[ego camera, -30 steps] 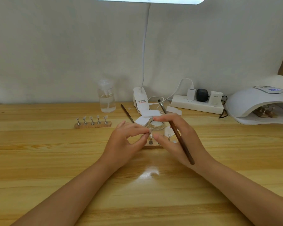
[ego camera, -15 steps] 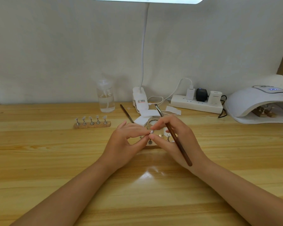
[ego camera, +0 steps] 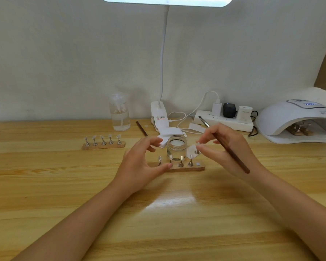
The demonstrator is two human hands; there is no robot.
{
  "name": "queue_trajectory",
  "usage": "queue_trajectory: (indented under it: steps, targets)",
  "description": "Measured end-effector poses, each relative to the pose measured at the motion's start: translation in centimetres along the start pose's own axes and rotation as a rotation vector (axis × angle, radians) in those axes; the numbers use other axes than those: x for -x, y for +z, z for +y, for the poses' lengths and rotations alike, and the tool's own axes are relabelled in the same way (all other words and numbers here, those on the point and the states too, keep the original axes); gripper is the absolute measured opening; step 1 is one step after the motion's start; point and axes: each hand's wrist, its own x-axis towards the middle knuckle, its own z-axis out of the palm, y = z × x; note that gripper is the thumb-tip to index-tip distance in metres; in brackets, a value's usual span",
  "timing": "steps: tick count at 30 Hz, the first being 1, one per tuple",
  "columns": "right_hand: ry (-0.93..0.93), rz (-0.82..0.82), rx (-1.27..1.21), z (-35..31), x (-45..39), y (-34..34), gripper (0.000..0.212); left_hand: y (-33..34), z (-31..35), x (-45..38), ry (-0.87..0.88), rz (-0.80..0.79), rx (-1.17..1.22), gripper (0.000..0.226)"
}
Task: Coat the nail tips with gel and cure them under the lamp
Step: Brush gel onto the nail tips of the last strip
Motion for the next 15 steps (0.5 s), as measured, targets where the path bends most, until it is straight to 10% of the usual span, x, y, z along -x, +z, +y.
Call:
queue_trajectory:
  steps: [15]
  targets:
    - [0.022,-0.146,0.06,2.3,0.7,-0.1,0.02,0.3,-0.9,-0.2,-0.107,-0.164,-0.001,0.039]
